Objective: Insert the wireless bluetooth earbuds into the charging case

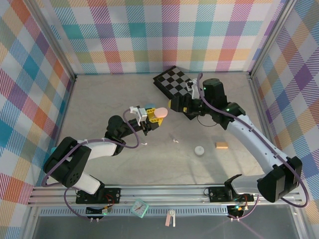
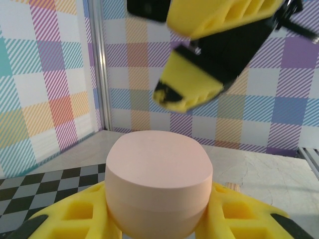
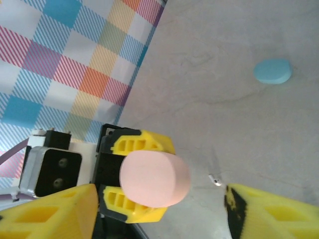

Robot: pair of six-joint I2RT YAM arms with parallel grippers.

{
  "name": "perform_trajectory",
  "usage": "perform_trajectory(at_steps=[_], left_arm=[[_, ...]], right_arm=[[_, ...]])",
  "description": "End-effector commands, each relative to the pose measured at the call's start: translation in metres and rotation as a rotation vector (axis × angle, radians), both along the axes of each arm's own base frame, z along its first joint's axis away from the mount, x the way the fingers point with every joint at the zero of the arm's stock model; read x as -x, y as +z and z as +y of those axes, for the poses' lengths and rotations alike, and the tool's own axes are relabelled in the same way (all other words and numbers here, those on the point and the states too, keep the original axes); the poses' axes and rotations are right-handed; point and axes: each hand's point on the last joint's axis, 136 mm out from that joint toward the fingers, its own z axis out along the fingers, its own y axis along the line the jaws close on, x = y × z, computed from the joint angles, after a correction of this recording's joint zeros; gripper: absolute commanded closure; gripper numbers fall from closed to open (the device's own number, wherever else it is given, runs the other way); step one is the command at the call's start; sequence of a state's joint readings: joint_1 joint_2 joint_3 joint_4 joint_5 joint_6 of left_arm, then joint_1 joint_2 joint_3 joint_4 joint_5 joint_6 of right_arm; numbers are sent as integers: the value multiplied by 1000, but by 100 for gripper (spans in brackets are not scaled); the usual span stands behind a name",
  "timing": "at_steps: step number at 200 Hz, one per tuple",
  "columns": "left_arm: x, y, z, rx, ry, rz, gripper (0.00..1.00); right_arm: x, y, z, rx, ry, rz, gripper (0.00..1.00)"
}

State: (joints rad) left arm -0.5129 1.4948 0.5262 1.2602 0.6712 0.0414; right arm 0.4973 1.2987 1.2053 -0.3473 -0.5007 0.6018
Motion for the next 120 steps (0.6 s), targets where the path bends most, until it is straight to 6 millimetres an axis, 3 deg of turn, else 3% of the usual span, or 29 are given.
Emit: perform_trajectory(at_steps=[1,39,84,120], left_arm=[[8,31,1,55,-24,-85,81],[9,44,-1,78,-38,-105,81],[11,48,-2,82,-52,-107,81],[10,40,-1,73,-47,-89,81]], right_arm=[[10,16,18,-167,73,87,26],[13,11,38,-323,165,218,28],[9,4,48,-387,197,295,40],[11,5,49,-389,215,305,56]])
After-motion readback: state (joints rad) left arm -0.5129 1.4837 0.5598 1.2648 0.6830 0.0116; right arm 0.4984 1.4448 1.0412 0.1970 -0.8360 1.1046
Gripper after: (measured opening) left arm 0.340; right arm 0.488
